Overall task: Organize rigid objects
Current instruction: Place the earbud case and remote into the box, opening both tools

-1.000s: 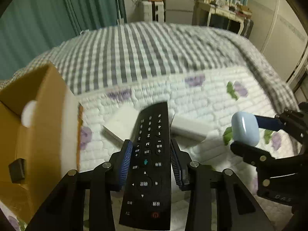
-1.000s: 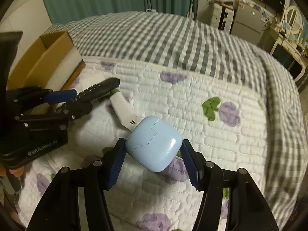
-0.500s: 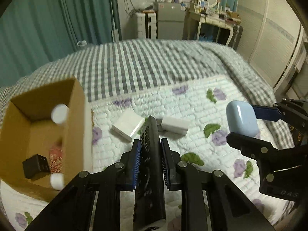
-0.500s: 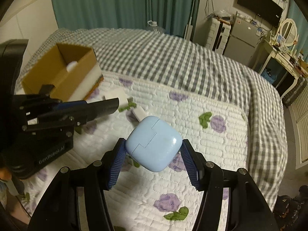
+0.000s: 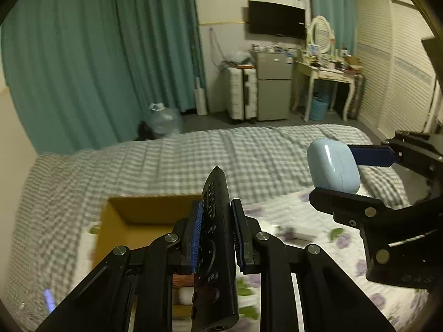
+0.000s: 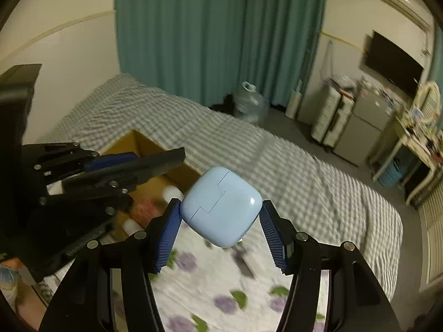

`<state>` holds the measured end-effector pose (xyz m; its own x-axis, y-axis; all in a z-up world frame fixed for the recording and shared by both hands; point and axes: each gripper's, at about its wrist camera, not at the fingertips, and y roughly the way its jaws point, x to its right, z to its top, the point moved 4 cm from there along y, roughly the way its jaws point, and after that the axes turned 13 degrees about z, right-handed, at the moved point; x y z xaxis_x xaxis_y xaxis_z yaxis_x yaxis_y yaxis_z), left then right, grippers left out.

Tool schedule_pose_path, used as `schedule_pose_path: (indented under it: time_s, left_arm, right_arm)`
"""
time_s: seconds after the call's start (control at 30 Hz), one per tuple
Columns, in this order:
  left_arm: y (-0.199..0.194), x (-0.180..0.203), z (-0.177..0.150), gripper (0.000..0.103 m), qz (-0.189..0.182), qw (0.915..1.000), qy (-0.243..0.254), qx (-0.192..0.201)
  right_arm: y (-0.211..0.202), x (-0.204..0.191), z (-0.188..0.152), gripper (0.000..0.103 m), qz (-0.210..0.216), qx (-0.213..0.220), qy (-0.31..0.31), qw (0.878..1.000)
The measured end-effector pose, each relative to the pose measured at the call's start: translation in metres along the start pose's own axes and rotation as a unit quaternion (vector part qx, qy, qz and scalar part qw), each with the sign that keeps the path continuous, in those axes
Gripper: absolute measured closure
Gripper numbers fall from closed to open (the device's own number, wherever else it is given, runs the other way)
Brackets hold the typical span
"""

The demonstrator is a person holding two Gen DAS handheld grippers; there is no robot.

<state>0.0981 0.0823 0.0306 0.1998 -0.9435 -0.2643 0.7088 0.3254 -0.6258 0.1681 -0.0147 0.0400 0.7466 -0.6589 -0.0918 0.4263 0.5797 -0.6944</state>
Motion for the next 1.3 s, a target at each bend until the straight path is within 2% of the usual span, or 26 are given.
schedule_pose_path:
  time_s: [0.17,0.33,0.5,0.7,0.87,0.93,1.0,1.03,1.1,1.13,1.17,1.27,1.3]
  left_arm:
    - [0.029,-0.039,-0.014,0.083,0.033,0.9992,-0.012,-0.017]
    - [0.072,-0.067,-0.040,0.083,0.055,0.9966,-0.030,-0.054]
    - [0.103,-0.077,-0.060,0.083,0.062,0.9943,-0.034,-0.080]
    - [0.128,-0.075,-0.074,0.082,0.066,0.9927,-0.025,-0.098]
    - [0.135,-0.070,-0.082,0.082,0.069,0.9915,-0.019,-0.109]
    - [0.134,-0.071,-0.081,0.078,0.068,0.9913,-0.022,-0.111]
    - [0.128,-0.072,-0.078,0.077,0.070,0.9923,-0.027,-0.099]
    - [0.125,-0.074,-0.076,0.074,0.070,0.9926,-0.030,-0.095]
    - [0.112,-0.074,-0.067,0.047,0.072,0.9931,-0.037,-0.085]
    - [0.104,-0.074,-0.062,0.046,0.074,0.9937,-0.040,-0.075]
    - [0.095,-0.072,-0.057,0.046,0.073,0.9945,-0.042,-0.062]
    - [0.069,-0.064,-0.041,0.037,0.082,0.9950,-0.041,-0.039]
    - [0.059,-0.059,-0.036,0.037,0.083,0.9954,-0.038,-0.026]
  right_arm:
    - [0.040,-0.031,0.020,0.045,0.040,0.001,-0.013,0.999]
    - [0.093,-0.048,0.015,0.045,0.069,-0.018,-0.008,0.997]
    - [0.139,-0.050,0.003,0.045,0.087,-0.041,0.003,0.995]
    - [0.168,-0.045,-0.013,0.045,0.094,-0.062,0.006,0.994]
    - [0.171,-0.035,-0.018,0.045,0.096,-0.060,0.027,0.993]
    - [0.169,-0.031,-0.018,0.045,0.097,-0.059,0.034,0.993]
    - [0.161,-0.028,-0.014,0.033,0.098,-0.050,0.035,0.993]
    - [0.154,-0.027,-0.012,0.030,0.097,-0.042,0.035,0.994]
    - [0.141,-0.023,-0.008,0.029,0.093,-0.028,0.036,0.995]
    - [0.133,-0.019,-0.005,0.027,0.089,-0.021,0.037,0.995]
    - [0.125,-0.016,-0.003,0.021,0.083,-0.013,0.037,0.996]
    - [0.093,-0.004,0.004,0.015,0.061,0.012,0.038,0.997]
    - [0.080,0.001,0.005,0.011,0.051,0.020,0.038,0.998]
